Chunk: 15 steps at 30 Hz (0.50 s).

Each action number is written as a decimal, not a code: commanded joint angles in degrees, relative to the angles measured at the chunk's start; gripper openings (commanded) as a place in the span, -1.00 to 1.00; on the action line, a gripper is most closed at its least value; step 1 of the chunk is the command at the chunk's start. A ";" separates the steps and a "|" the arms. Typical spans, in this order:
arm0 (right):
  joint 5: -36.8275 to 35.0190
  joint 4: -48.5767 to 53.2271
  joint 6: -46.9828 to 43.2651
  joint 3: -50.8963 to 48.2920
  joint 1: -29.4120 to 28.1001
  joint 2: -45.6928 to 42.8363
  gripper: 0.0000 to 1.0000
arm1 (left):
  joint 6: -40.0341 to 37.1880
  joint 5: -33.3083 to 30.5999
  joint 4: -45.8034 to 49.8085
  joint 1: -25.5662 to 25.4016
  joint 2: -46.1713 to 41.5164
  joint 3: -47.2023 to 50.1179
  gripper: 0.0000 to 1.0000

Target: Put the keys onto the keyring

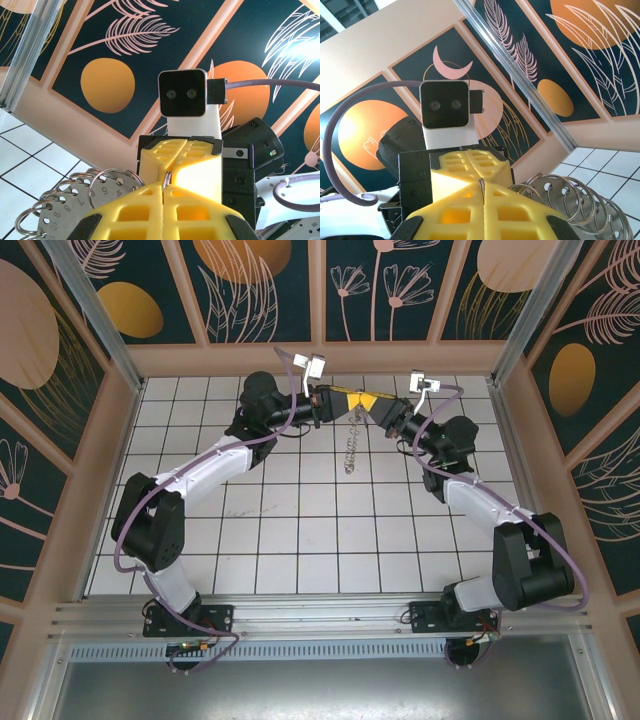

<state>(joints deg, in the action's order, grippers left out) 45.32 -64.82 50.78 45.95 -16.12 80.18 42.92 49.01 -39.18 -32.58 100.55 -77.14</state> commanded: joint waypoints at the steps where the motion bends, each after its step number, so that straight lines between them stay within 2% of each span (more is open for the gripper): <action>1: 3.69 1.92 -2.80 -0.59 1.49 -2.48 -1.00 | -3.19 -1.60 -0.03 0.06 -1.96 -2.02 -0.92; 5: 9.75 10.93 -9.27 3.51 4.88 -2.25 -1.00 | -13.92 -2.63 12.93 1.31 -5.06 -5.00 -0.30; 8: 14.62 18.25 -14.49 7.97 6.64 -0.65 -1.00 | -20.18 -2.30 20.61 3.17 -6.15 -7.07 -0.09; 15: 24.63 38.29 -29.20 19.74 7.33 4.48 -1.00 | -33.72 2.68 40.78 4.98 -3.38 -18.28 0.11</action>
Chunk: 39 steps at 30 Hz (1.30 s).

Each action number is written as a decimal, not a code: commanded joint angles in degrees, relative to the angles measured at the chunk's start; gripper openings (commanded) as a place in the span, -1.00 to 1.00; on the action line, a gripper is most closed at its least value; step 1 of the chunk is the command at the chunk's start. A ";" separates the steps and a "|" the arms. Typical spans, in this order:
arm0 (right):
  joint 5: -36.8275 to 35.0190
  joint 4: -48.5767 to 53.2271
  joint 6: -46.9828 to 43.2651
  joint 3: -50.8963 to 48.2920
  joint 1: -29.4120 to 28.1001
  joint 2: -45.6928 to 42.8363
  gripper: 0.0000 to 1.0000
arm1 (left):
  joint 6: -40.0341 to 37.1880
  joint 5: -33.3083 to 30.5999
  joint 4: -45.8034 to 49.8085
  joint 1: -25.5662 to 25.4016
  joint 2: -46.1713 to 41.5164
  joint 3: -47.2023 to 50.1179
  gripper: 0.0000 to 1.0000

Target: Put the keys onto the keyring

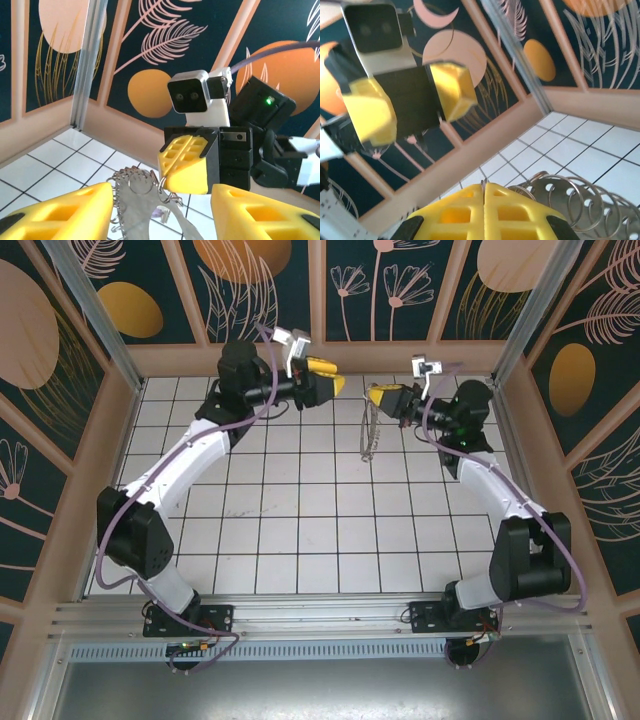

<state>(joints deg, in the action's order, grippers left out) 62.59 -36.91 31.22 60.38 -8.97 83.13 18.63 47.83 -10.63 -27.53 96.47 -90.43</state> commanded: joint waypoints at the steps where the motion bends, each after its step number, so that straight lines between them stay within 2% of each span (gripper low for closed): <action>1: 9.21 13.50 -11.70 7.46 0.12 2.55 -1.00 | -10.82 5.20 14.98 -0.07 1.34 -7.08 0.12; 5: 14.22 29.29 -22.87 16.40 -0.07 6.74 -1.00 | -14.55 7.74 22.68 0.06 6.54 -13.99 0.10; 8: 15.63 35.84 -27.28 20.77 -0.14 9.06 -1.00 | -14.24 10.14 23.90 0.02 9.03 -16.47 0.01; 16: 16.14 35.50 -26.83 22.76 -0.76 10.67 -1.00 | -11.07 14.29 20.37 0.02 11.67 -15.97 -0.24; 24: 15.79 35.26 -27.00 22.68 -1.42 10.46 -1.00 | -5.83 16.08 14.60 -0.07 13.38 -14.91 -0.25; 39: 14.22 31.88 -24.36 22.03 -1.50 8.63 -1.00 | -4.28 16.18 11.21 -0.07 13.40 -10.87 -0.27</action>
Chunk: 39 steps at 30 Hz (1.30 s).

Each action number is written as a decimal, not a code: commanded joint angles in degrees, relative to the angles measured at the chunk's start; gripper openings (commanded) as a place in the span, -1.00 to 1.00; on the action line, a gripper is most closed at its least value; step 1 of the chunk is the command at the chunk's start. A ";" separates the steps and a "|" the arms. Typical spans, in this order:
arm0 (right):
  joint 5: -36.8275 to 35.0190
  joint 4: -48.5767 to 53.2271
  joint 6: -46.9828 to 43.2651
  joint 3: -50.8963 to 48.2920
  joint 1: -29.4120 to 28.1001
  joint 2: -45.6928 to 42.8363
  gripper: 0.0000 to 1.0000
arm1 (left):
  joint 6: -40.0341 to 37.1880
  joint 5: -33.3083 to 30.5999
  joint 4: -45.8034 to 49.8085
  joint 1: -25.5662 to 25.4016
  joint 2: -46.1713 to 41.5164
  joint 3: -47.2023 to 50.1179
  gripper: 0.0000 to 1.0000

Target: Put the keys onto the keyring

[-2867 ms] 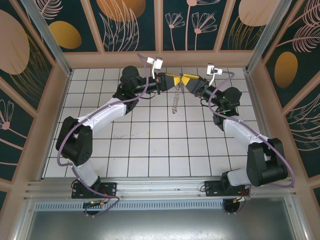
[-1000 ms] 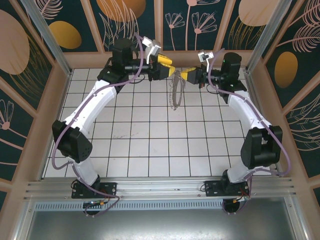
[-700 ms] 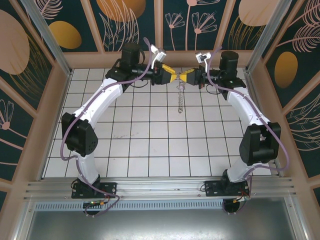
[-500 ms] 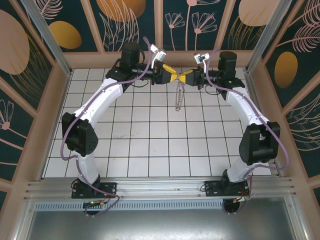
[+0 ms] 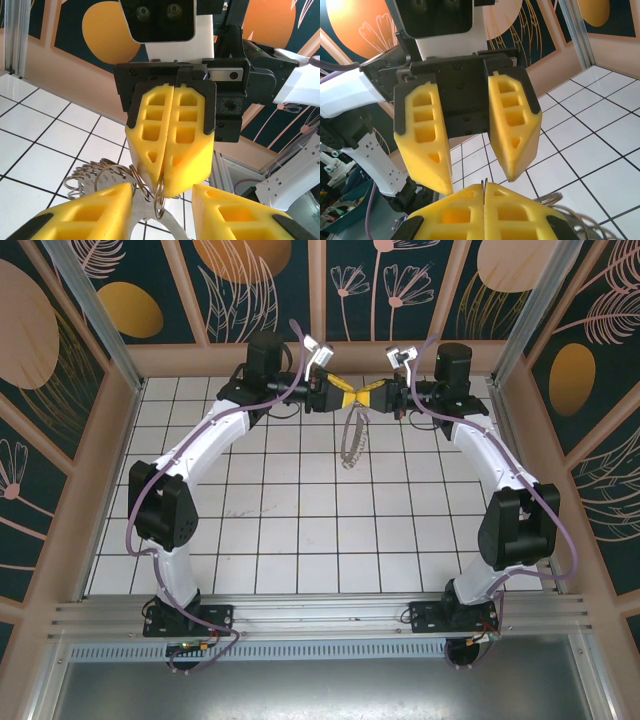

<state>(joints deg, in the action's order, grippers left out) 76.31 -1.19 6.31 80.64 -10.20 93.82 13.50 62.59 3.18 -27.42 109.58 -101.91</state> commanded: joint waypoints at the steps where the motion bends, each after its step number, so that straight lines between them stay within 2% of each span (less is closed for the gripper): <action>1: 0.33 -4.23 0.93 1.64 -0.32 -2.13 -1.00 | 1.15 1.60 -3.11 -0.22 0.28 0.88 -0.32; 6: -0.08 -6.22 2.32 0.98 -0.33 -1.99 -1.00 | 1.51 2.62 -4.23 -0.44 0.45 1.53 -0.45; 18: 0.05 -8.15 3.56 0.48 -1.14 -1.55 -1.00 | 3.33 2.73 -7.90 -1.11 0.80 1.63 -0.50; 20: 0.05 -7.97 3.39 0.40 -1.37 -1.56 -1.00 | 3.32 2.67 -8.13 -1.31 1.05 1.38 -0.58; 25: -0.02 -7.73 3.18 -0.13 -1.34 -2.00 -1.00 | 4.57 1.70 -10.65 -1.39 0.91 2.37 -1.00; 29: -1.84 -8.07 4.41 -0.12 -1.17 -3.06 -0.99 | 7.23 -0.65 -14.12 -1.41 0.05 4.48 -1.00; 32: -5.37 -12.88 8.92 -2.25 -0.53 -6.21 -0.53 | 10.22 -2.07 -19.02 -1.35 -1.48 7.59 -1.00; 35: -8.80 -18.65 13.46 -6.09 0.72 -10.61 -0.35 | 13.38 -3.03 -25.18 -1.34 -3.37 10.73 -1.00; 39: -15.81 -26.15 19.33 -13.21 2.25 -16.94 -0.27 | 17.38 -3.71 -31.76 -1.40 -5.54 13.76 -1.00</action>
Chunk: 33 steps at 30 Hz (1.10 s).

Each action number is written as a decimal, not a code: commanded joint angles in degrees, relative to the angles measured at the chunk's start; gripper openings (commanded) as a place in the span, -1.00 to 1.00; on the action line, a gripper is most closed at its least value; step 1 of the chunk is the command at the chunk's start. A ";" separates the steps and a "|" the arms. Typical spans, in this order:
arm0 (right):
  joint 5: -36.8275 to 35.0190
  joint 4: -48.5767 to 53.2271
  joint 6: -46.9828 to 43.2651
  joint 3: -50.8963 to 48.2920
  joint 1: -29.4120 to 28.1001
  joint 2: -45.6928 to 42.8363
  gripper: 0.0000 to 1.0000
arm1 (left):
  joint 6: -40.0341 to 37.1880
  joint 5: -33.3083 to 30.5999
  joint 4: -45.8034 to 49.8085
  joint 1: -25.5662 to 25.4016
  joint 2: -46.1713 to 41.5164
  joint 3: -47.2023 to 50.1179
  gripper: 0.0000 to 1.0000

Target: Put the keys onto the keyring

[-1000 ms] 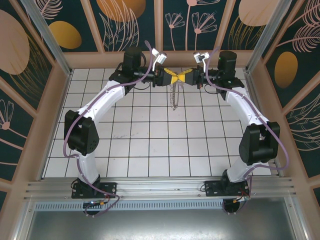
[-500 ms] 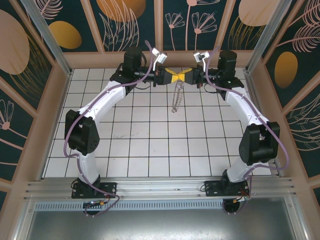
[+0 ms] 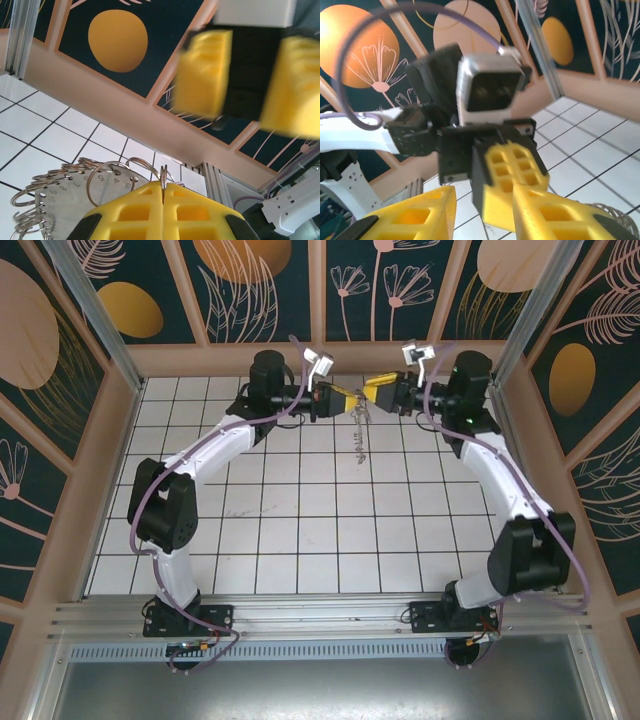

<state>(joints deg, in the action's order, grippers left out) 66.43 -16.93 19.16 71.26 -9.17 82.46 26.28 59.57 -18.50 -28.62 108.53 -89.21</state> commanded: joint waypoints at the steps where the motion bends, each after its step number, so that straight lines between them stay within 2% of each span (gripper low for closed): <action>1: -7.33 -12.06 7.81 -5.50 1.45 -6.82 -0.26 | 5.06 -0.84 -10.94 -0.21 -4.91 1.52 -1.00; 7: -13.55 -16.61 9.92 -13.57 2.31 -12.12 -0.25 | 7.81 -0.76 -15.37 -0.16 -7.44 3.79 -1.00; 14: -10.31 -26.60 13.75 -19.53 2.10 -11.45 -0.14 | 10.81 -0.49 -19.10 -0.27 -9.20 5.32 -1.00; 18: -8.69 -29.16 14.33 -19.93 0.79 -10.59 -0.11 | 10.98 -0.60 -19.20 -0.51 -9.71 5.37 -1.00; 24: -9.00 -27.83 11.97 -18.77 -2.19 -9.96 -0.09 | 10.76 -0.53 -18.32 -0.73 -9.38 4.97 -1.00; 33: -8.70 -28.18 12.24 -15.44 -3.16 -6.22 -0.11 | 10.40 0.13 -17.43 -1.25 -8.57 3.74 -1.00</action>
<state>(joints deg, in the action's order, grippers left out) 56.86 -42.22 31.90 52.99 -11.77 75.55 36.34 58.54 -33.74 -29.39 101.06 -84.05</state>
